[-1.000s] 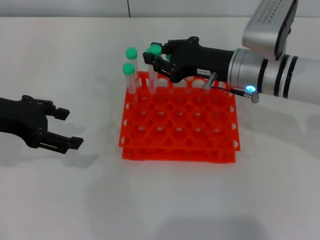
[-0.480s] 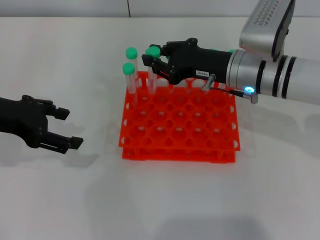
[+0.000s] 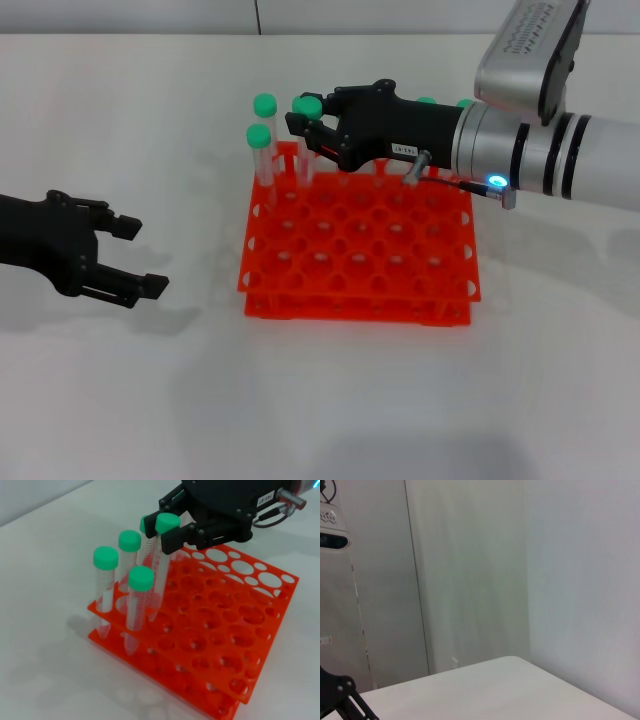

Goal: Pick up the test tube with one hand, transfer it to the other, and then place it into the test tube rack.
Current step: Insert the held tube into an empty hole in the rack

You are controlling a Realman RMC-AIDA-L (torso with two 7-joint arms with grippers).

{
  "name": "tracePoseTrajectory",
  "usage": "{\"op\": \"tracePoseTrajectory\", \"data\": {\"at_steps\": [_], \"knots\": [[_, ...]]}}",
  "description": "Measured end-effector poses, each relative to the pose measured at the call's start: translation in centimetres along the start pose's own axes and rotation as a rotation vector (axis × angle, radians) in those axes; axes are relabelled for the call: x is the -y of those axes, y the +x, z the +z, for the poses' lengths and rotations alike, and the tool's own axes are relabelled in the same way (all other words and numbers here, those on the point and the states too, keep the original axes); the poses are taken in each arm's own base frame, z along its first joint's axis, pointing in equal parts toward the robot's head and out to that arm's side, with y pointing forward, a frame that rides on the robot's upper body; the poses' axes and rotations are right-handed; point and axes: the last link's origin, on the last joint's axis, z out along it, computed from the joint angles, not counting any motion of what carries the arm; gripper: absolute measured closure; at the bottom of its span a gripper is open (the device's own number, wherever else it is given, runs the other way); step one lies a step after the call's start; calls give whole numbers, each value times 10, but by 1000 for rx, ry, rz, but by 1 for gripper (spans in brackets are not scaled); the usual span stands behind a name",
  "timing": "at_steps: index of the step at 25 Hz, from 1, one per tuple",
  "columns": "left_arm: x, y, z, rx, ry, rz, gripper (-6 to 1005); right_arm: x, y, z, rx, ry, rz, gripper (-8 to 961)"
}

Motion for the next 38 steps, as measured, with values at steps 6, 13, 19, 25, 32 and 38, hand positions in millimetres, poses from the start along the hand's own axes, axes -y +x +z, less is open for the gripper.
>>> {"op": "tracePoseTrajectory", "data": {"at_steps": [6,13,19,25,32,38], "knots": [[1,2,5,-3,-22,-4,116,0,2,-1,-2,4,2,643],[1,3,5,-3,-19,5,116,0,1,-1,-2,5,5,641],[2,3,5,-3,-17,8,116,0,1,0,-3,3,3,640],[2,4,5,-4,-13,8,116,0,0,0,-2,2,2,638],[3,3,5,-2,-13,6,116,0,-1,1,-1,-2,-6,636],[3,3,5,0,-13,6,116,-1,-1,1,-1,-7,-13,634]]}}
